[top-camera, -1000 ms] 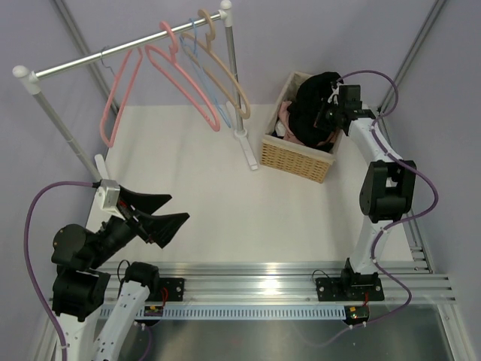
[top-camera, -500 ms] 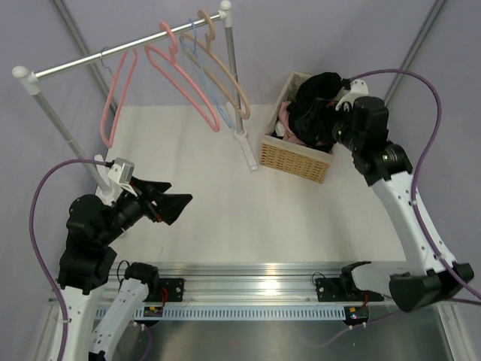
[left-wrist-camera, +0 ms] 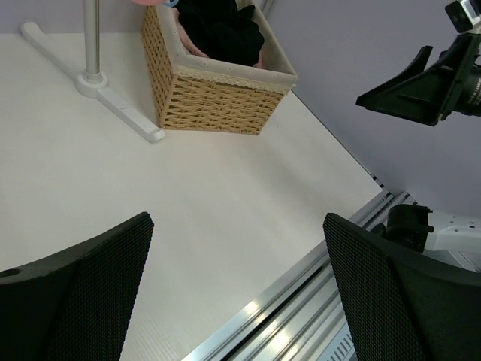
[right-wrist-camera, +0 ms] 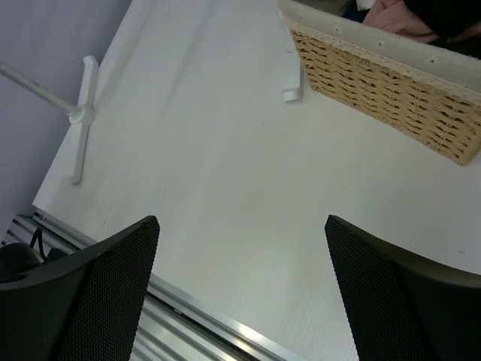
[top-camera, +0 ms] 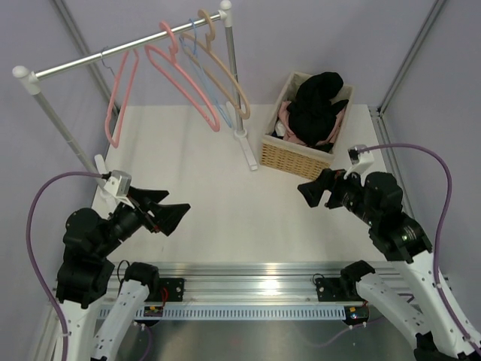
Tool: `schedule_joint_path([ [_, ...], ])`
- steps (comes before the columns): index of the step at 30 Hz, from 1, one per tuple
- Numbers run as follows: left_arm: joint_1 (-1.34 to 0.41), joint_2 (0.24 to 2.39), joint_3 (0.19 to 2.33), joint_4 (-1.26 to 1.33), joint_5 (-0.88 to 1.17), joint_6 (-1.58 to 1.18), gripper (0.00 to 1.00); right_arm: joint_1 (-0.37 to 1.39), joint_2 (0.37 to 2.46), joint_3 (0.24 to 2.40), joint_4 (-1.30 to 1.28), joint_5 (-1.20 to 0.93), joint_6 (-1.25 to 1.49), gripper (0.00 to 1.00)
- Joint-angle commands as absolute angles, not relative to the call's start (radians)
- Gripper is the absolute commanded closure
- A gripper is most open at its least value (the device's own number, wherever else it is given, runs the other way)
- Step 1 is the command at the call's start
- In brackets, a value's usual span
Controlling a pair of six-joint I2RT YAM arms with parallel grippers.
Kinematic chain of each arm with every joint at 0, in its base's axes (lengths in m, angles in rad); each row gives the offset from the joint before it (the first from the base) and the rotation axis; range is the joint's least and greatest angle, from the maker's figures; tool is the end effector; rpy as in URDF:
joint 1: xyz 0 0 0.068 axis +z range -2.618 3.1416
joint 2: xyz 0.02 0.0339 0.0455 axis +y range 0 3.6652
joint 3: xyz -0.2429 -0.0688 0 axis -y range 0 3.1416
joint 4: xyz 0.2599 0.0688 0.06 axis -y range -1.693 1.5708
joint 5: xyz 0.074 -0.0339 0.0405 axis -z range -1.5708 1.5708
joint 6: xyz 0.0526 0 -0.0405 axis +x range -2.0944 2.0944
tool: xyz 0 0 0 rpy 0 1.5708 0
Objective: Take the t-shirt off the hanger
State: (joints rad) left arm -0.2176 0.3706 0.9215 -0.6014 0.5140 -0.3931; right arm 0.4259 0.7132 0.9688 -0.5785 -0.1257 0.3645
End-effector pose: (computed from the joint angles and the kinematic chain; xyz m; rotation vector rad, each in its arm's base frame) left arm 0.0953 -0.0475 0.3826 0.2642 1.6678 -0.8789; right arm 0.1724 0.0854 0.3561 -0.1476 1.9396 0.6514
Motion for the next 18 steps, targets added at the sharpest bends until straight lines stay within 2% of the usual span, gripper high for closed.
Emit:
schedule_joint_path([
  [1,-0.216,0.336,0.89,-0.592,0.503,-0.402,0.01,0.439,0.599,0.902,-0.612,-0.201,0.38,0.0],
  [8,-0.215,0.302,0.808,-0.594,0.505,-0.405,0.01,0.437,0.397,0.841,-0.586,-0.213,0.402,0.01],
  [18,-0.215,0.284,0.808,-0.606,0.517,-0.403,0.01,0.437,0.403,0.859,-0.612,-0.183,0.383,0.0],
])
